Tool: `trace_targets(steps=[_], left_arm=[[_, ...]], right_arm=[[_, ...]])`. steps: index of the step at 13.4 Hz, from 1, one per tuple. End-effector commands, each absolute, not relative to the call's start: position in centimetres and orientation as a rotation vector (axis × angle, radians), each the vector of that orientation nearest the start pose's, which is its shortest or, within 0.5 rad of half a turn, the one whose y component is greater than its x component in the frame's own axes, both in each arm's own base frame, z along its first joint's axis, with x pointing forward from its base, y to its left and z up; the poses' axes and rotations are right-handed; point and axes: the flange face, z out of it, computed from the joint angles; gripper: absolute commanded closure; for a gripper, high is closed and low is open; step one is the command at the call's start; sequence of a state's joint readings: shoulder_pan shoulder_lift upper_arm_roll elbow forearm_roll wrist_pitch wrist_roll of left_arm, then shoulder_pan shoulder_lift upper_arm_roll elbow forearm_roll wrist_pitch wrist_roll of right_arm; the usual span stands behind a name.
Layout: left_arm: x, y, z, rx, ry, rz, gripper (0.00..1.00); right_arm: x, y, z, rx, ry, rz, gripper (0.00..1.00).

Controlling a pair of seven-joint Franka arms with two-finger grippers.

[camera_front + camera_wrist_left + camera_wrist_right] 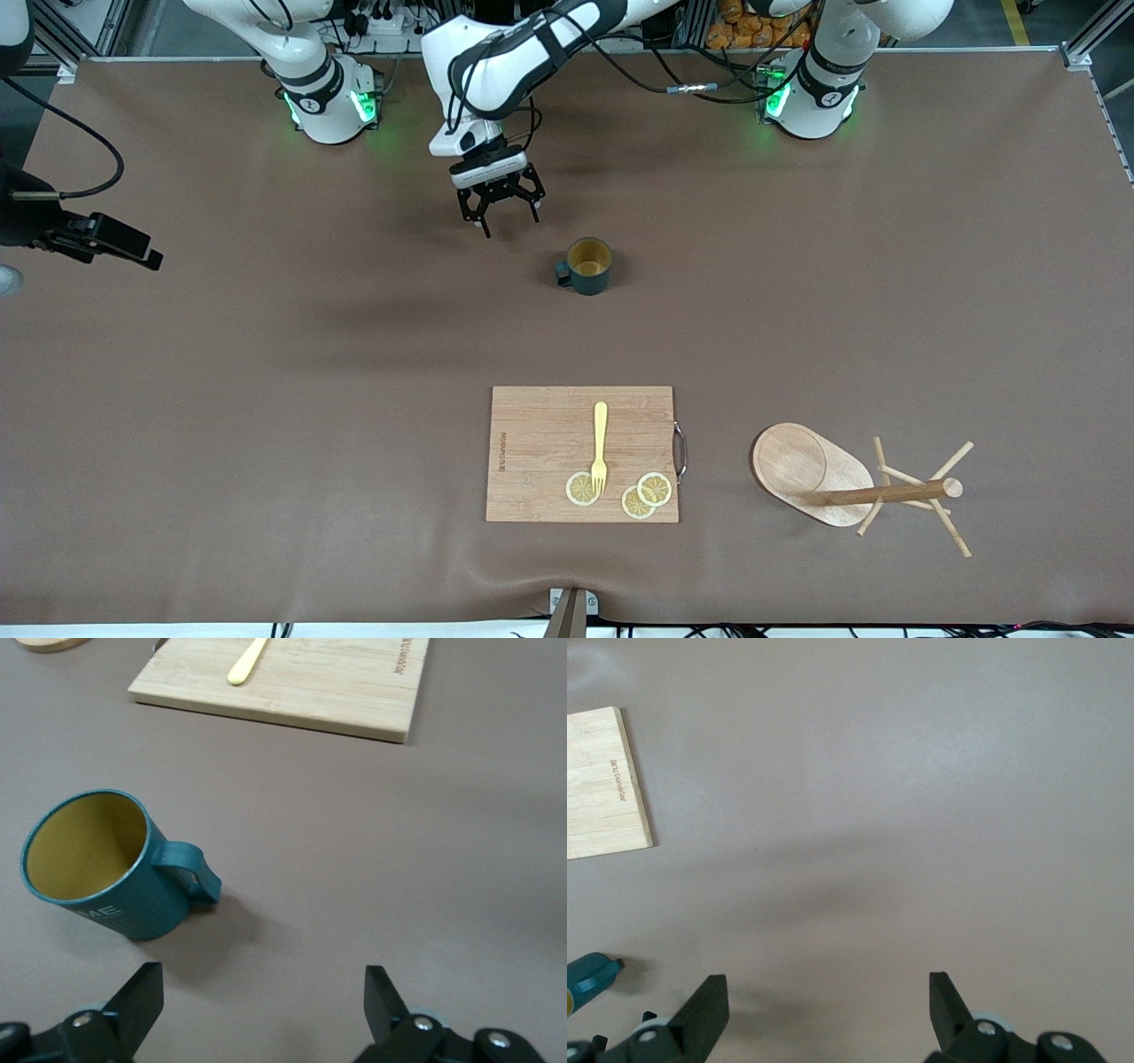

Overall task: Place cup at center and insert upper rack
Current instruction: 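Withdraw the right gripper while the left gripper moves above the mug, then lower the left gripper and grasp the teal mug's handle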

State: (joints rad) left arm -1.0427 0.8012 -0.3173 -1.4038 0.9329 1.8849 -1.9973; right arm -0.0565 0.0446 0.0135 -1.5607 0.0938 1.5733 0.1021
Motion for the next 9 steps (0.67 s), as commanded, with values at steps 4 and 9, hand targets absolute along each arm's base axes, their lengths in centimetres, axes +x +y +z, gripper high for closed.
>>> trace_targets(steps=[4,9], left_arm=[[25.1,-66.8,20.2,-2.664,-0.369,-1.138,0.0],[25.2,-65.9,15.6,-2.558,-0.358,-1.336,0.0]], right_arm=[[56.2,-0.7,62.8,-3.08,0.156,-0.026,0.0],[56.1,0.4,64.0,-3.094,0.118,-0.059,0.0]])
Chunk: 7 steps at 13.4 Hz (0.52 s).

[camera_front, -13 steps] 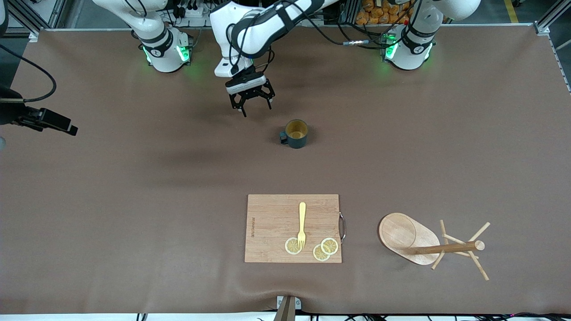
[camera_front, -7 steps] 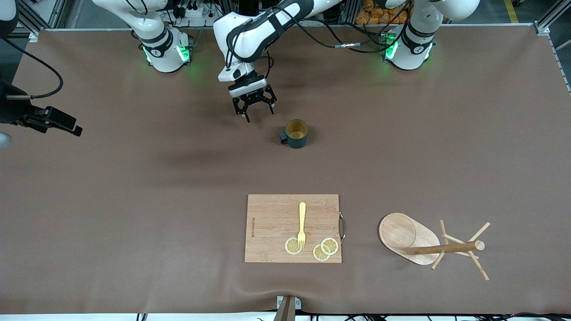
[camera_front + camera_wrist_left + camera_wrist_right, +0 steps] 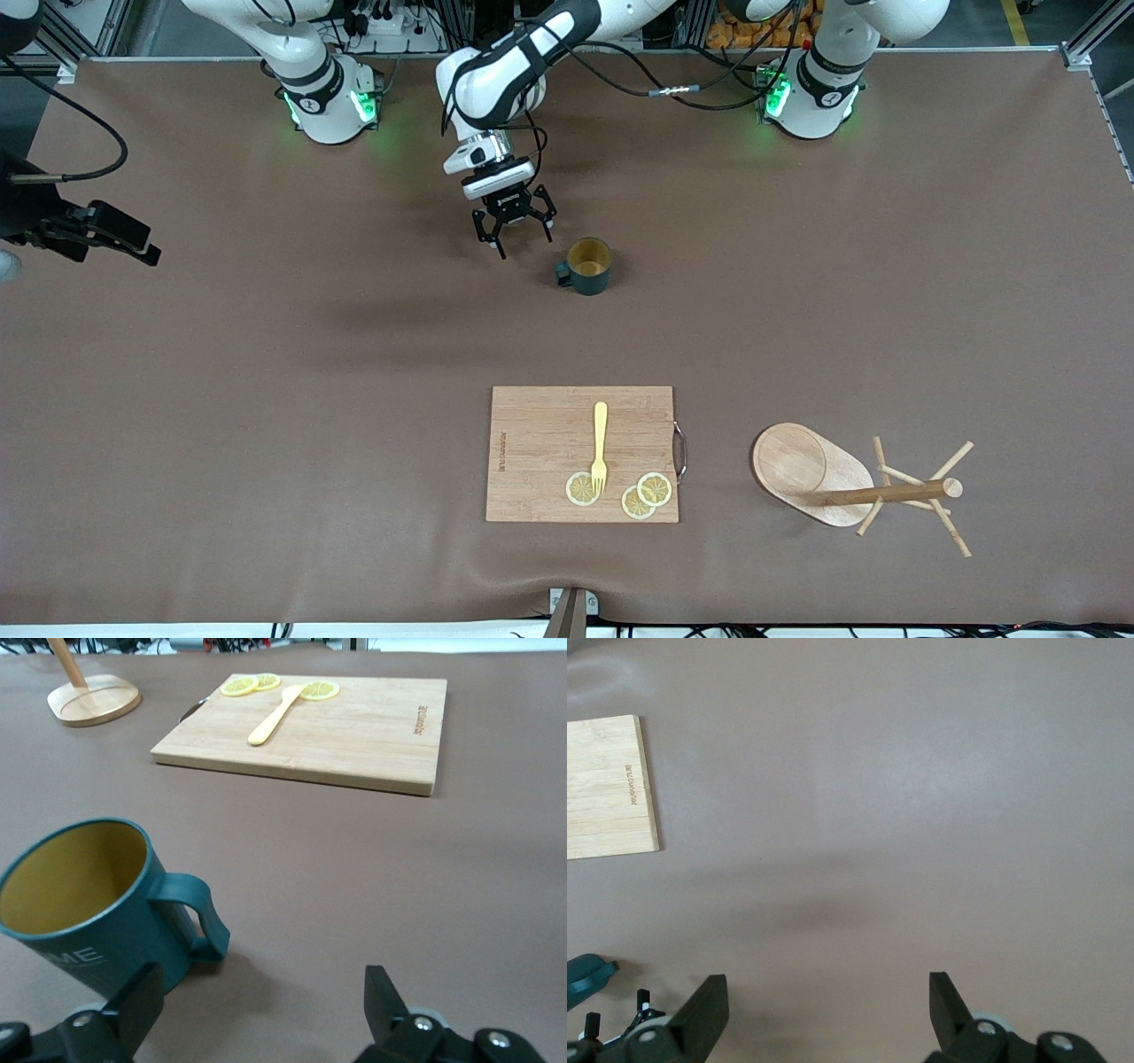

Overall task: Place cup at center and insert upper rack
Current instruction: 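Lower the left gripper and grasp the teal mug's handle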

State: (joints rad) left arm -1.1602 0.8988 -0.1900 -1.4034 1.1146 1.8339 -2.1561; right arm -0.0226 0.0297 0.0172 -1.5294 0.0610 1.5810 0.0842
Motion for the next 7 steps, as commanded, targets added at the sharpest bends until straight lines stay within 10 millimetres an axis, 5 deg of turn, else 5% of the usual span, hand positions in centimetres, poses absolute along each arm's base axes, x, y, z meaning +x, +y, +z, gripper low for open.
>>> trace_targets(steps=[1,7], left_arm=[[25.5,-65.7,15.1,-2.542,-0.331,-1.364,0.0],[27.2,-65.1,14.4,-2.491,-0.295,-1.446,0.0]], right_arm=[[56.2,0.4,64.0,-3.093,0.118,-0.054,0.0],[56.4,0.1,64.6,-3.089,0.147,-0.068,0.0]])
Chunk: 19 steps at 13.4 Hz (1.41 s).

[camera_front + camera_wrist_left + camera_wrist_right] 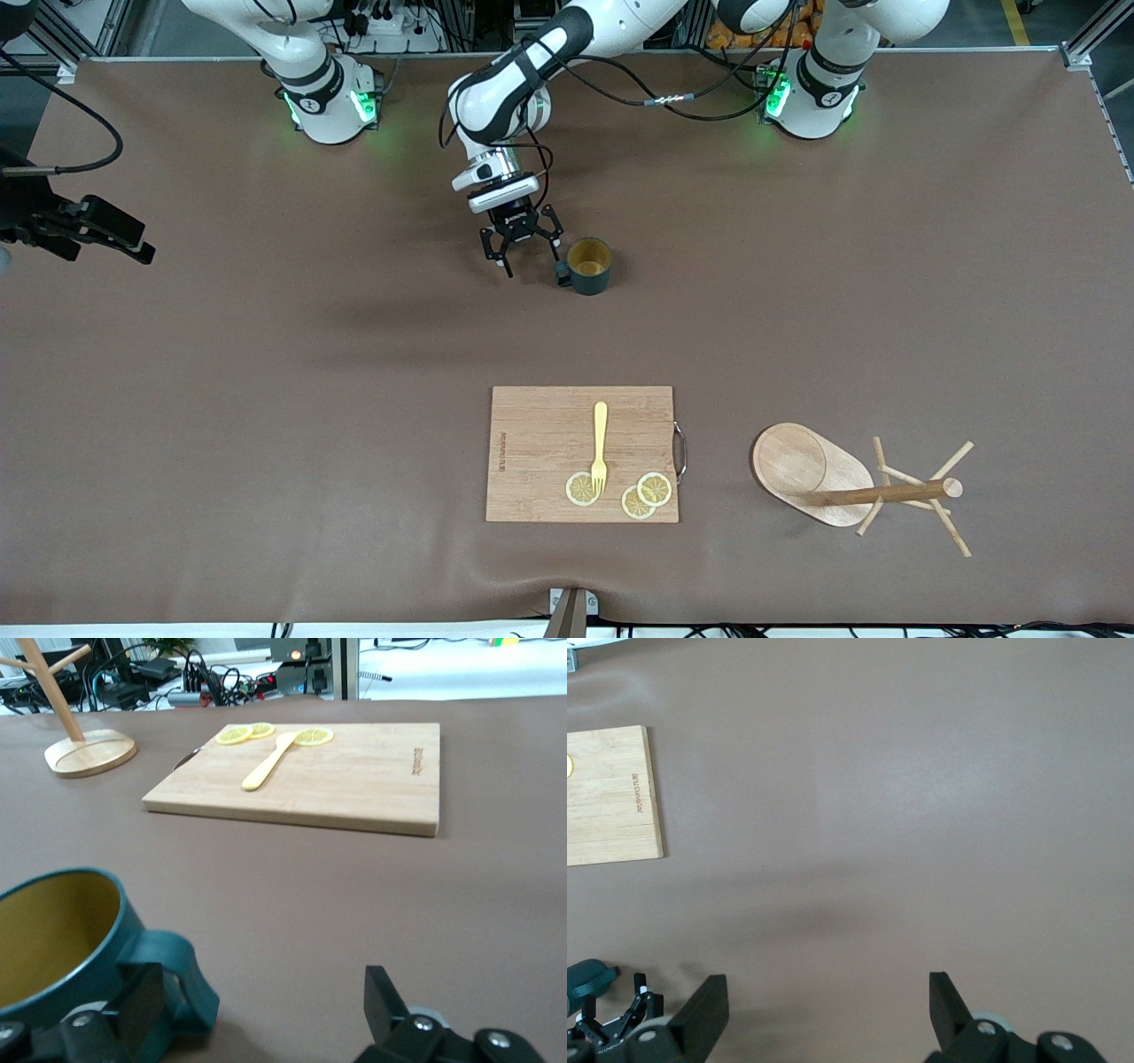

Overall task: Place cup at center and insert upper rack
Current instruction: 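Lower the left gripper and grasp the teal mug's handle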

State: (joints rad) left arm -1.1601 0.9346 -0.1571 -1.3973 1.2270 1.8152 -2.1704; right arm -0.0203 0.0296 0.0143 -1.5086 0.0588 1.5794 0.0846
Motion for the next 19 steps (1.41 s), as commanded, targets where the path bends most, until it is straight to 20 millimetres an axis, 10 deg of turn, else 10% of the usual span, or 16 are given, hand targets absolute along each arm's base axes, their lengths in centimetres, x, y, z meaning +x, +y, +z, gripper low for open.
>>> trace_targets(steps=[1,18,19], left_arm=[[27.5,-65.0,14.2,-2.482,-0.292,-1.454,0.0],[28.8,-63.5,10.6,-2.432,-0.315,-1.508,0.0],[28.9,-63.4,10.7,-2.436,-0.343,-1.517,0.35]], right_arm=[[56.5,0.1,64.3,-3.092,0.153,-0.064,0.0],[57.7,-0.9,63.7,-3.194,0.137,-0.057,0.0],[57.6,-0.8,63.6,-3.193,0.137,-0.048,0.0]])
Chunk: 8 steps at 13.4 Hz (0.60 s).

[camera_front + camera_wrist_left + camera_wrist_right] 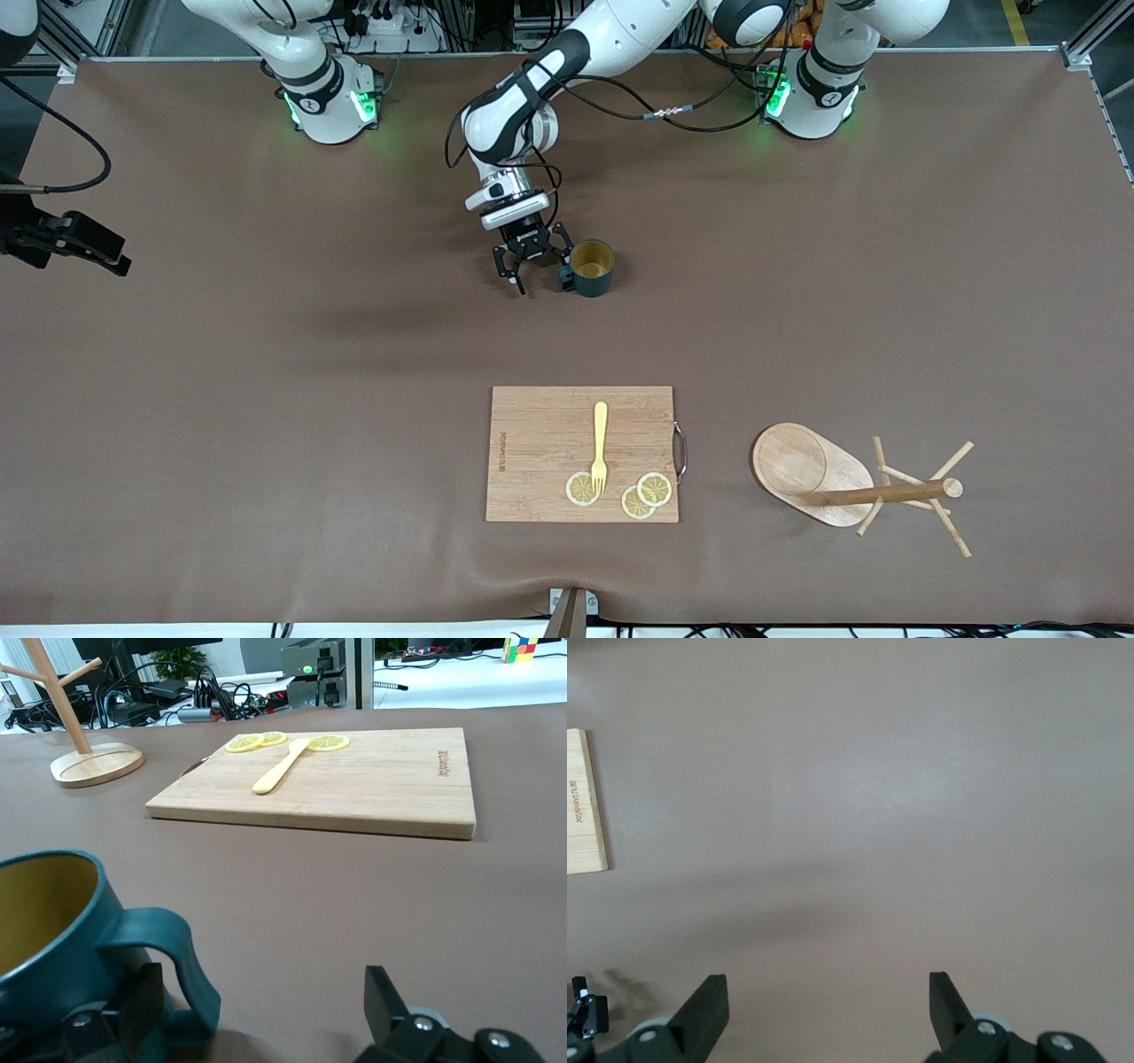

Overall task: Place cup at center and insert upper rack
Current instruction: 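Lower the left gripper and grasp the teal mug's handle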

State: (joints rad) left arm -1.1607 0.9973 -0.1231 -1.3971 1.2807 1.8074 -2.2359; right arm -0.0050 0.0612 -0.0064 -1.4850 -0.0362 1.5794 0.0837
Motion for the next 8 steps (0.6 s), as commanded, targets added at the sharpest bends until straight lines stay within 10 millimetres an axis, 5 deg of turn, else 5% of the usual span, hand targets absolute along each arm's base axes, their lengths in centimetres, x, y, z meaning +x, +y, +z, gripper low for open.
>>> trace_targets(steps=[1,2,8], left_arm=[[28.9,-63.4,10.6,-2.442,-0.39,-1.531,0.7],[28.9,-63.3,10.6,-2.447,-0.429,-1.539,1.0],[29.2,-63.7,11.8,-2.459,-0.455,-1.55,1.0]], right_arm=[[57.6,-0.9,63.7,-3.193,0.135,-0.045,0.0],[57.5,-0.8,63.7,-3.189,0.132,-0.04,0.0],[57.3,-0.8,63.8,-3.183,0.14,-0.03,0.0]])
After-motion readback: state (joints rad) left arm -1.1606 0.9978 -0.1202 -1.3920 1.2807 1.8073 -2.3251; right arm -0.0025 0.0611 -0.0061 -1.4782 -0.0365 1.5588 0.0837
